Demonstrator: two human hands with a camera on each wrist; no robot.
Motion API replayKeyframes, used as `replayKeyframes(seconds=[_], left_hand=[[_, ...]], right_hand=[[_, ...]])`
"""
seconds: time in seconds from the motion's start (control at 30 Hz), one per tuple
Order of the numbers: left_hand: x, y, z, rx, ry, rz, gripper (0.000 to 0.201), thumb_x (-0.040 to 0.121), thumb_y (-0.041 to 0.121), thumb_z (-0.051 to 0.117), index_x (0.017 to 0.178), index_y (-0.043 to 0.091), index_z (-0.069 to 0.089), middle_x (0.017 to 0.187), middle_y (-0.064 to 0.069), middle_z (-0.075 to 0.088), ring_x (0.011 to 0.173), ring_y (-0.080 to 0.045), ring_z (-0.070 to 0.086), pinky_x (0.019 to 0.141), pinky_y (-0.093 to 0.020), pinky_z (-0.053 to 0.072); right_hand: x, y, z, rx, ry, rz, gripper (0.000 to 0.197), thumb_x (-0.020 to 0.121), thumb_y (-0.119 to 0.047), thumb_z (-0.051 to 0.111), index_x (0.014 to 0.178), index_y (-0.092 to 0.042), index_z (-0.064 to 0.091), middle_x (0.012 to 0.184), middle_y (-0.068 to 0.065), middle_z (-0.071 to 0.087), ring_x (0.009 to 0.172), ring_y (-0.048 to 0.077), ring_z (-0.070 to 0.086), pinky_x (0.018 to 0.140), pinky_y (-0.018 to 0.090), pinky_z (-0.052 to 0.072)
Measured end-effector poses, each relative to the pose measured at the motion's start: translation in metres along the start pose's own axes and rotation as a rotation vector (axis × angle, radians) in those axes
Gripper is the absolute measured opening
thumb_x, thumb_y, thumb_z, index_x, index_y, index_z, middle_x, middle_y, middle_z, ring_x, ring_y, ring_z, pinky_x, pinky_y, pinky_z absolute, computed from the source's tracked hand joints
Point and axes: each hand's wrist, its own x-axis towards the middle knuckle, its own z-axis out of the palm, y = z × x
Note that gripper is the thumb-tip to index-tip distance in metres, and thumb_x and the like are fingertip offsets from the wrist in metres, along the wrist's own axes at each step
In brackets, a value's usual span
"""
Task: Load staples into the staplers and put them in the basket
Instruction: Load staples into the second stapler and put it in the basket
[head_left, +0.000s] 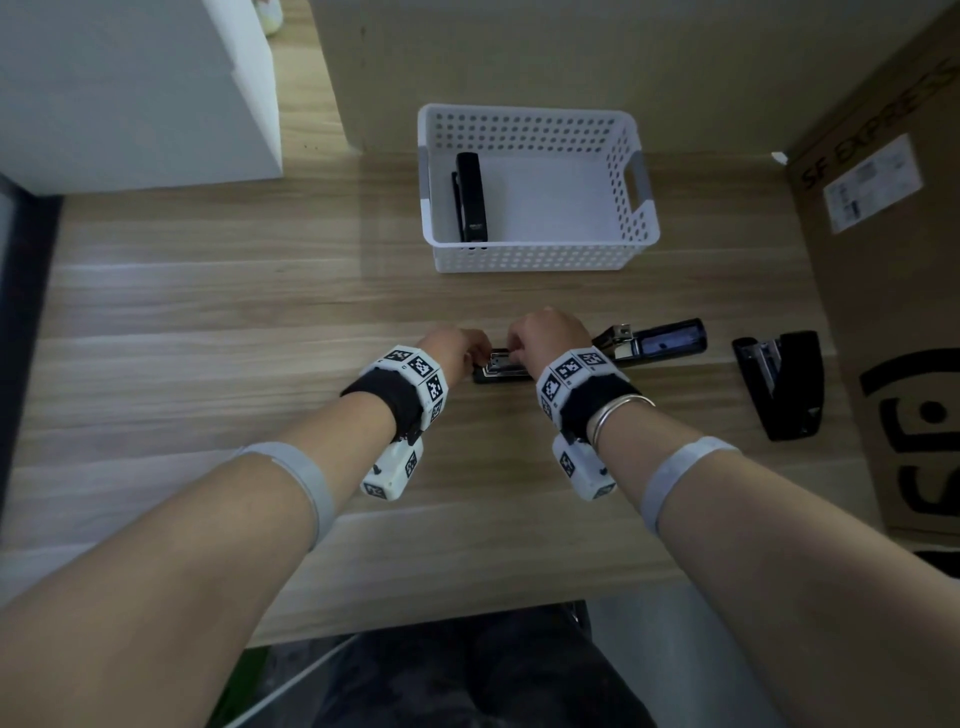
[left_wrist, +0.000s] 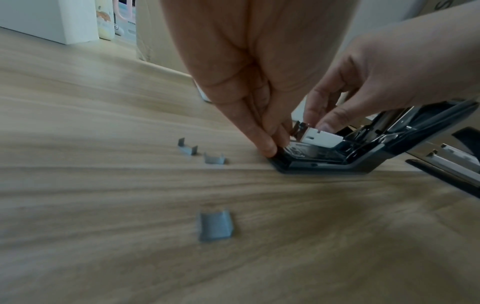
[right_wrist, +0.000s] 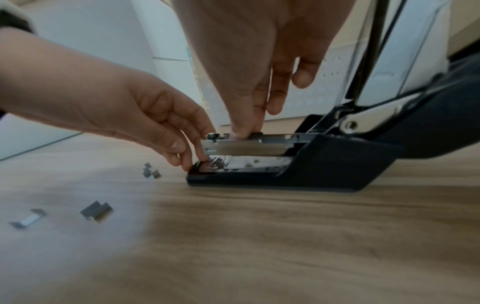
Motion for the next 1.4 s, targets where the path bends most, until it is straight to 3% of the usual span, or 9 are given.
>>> replayKeyframes(seconds=[0.1,0.13,0.27,0.43,0.7,0.93,1.07,1.27,1.4], left_hand=[[0.001,-0.005,0.002,-0.028,0.0,-0.002,0.04,0.085,-0.008,0.042,0.12,0.006,0.056,0.118,-0.015,0.066,0.091,-0.023,0.06,0.074,-0.014,0.046],[0.0,-0.007,0.002,-0.027,0.008,0.014,0.04,0.084,-0.009,0.043,0.119,0.007,0.056,0.117,-0.015,0.066,0.088,-0.022,0.059,0.073,-0.017,0.045],[-0.007,-0.024,-0.001,0.118,-0.002,0.039,0.036,0.083,-0.005,0.049,0.114,0.009,0.061,0.119,-0.018,0.059,0.108,-0.034,0.057,0.093,-0.033,0.045],[-0.016,-0.047,-0.005,0.321,-0.158,0.111,0.044,0.07,0.004,0.073,0.111,0.018,0.066,0.116,-0.014,0.058,0.108,-0.032,0.056,0.094,-0.035,0.045],[-0.027,-0.06,0.007,0.353,-0.081,0.184,0.019,0.076,0.011,0.069,0.093,0.017,0.073,0.108,-0.01,0.062,0.106,-0.03,0.053,0.09,-0.035,0.048],[-0.026,-0.051,0.006,0.265,-0.042,0.142,0.019,0.084,0.016,0.062,0.102,0.012,0.066,0.11,-0.011,0.066,0.109,-0.03,0.053,0.094,-0.03,0.041],[-0.023,-0.033,-0.002,0.076,0.007,0.087,0.021,0.084,0.01,0.06,0.104,0.008,0.063,0.109,-0.011,0.069,0.101,-0.028,0.063,0.084,-0.026,0.046],[-0.012,-0.009,-0.007,-0.104,0.15,0.058,0.025,0.082,0.013,0.066,0.106,0.006,0.062,0.109,-0.014,0.07,0.1,-0.028,0.064,0.07,-0.021,0.041],[-0.01,-0.005,-0.006,-0.276,0.159,0.025,0.023,0.078,0.012,0.072,0.097,0.003,0.063,0.104,-0.016,0.072,0.093,-0.026,0.066,0.05,-0.016,0.039]], right_hand=[[-0.003,0.004,-0.004,-0.059,-0.024,0.041,0.022,0.092,-0.017,0.059,0.111,-0.014,0.07,0.11,0.01,0.067,0.106,0.028,0.06,0.083,0.031,0.048],[-0.004,0.005,-0.005,-0.06,-0.016,0.05,0.022,0.091,-0.014,0.059,0.11,-0.013,0.07,0.11,0.01,0.067,0.105,0.028,0.061,0.083,0.031,0.048],[-0.006,0.003,-0.011,-0.015,-0.002,0.07,0.026,0.091,-0.01,0.055,0.111,-0.014,0.07,0.113,0.011,0.068,0.106,0.029,0.062,0.089,0.032,0.049],[-0.01,-0.004,-0.009,-0.006,0.061,0.041,0.024,0.09,-0.011,0.054,0.106,-0.015,0.072,0.107,0.01,0.069,0.1,0.029,0.063,0.086,0.031,0.052],[-0.017,-0.006,-0.003,0.011,0.076,0.015,0.02,0.093,-0.017,0.054,0.106,-0.018,0.069,0.106,0.009,0.067,0.104,0.028,0.059,0.086,0.035,0.049],[-0.024,-0.002,-0.002,0.055,0.104,-0.007,0.019,0.095,-0.018,0.052,0.105,-0.018,0.069,0.107,0.006,0.067,0.106,0.024,0.057,0.09,0.035,0.046],[-0.024,-0.004,-0.006,0.133,0.075,-0.041,0.019,0.094,-0.02,0.055,0.106,-0.018,0.069,0.11,0.004,0.068,0.109,0.024,0.057,0.091,0.035,0.047],[-0.028,-0.011,-0.013,0.227,0.043,-0.115,0.028,0.092,-0.024,0.059,0.118,-0.021,0.066,0.112,0.004,0.07,0.105,0.024,0.063,0.088,0.032,0.048],[-0.03,-0.009,-0.014,0.266,0.07,-0.11,0.026,0.09,-0.024,0.062,0.115,-0.02,0.068,0.108,0.004,0.072,0.101,0.023,0.065,0.088,0.032,0.051]])
